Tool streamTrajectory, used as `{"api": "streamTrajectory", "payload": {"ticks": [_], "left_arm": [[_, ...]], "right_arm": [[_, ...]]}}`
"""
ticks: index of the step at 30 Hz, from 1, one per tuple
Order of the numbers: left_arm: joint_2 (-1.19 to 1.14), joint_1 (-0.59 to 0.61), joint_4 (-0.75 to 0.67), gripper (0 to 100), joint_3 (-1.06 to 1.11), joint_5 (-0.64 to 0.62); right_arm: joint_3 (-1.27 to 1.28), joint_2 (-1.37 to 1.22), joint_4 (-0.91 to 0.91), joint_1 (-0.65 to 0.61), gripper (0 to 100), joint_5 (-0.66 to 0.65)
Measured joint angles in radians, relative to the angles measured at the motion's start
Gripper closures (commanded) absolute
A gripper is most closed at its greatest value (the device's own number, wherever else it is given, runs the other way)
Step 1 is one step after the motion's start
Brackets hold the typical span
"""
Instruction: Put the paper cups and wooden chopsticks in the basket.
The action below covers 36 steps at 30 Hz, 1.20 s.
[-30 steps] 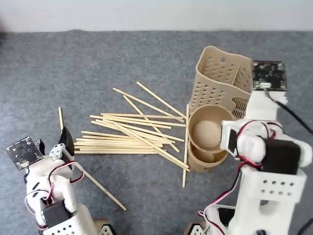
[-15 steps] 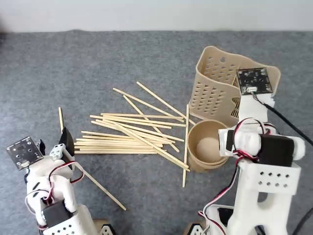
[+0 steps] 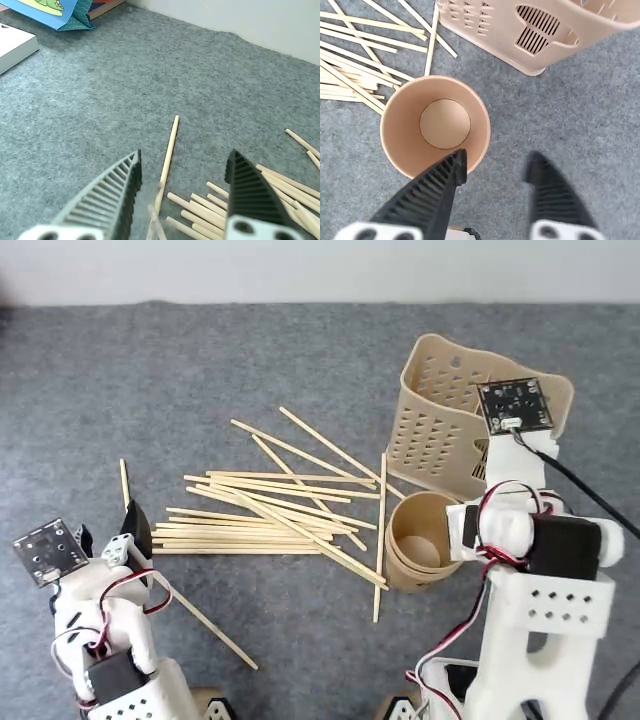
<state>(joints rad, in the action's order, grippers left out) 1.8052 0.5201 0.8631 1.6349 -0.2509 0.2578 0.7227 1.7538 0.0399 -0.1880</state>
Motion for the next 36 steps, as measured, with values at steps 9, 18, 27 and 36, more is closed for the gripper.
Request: {"api": "streamTrajectory", "payload": {"ticks": [9,18,27,36], "left_arm": [[0.000,0.000,0.000,74,0.000,0.000],[0.000,0.000,0.000,74,0.000,0.000],[0.000,0.000,0.000,74,0.000,0.000],[0.000,0.000,0.000,74,0.000,0.000]], "right_arm": [[0.000,0.100,0.000,-0.140,99.1,-0.002],[0.215,0.450,-0.097,-0.256,99.1,0.000],[0.812,0.908,-0.488,-0.183,99.1,0.000],[1.089,1.082,-0.620,-0.180,99.1,0.000]]}}
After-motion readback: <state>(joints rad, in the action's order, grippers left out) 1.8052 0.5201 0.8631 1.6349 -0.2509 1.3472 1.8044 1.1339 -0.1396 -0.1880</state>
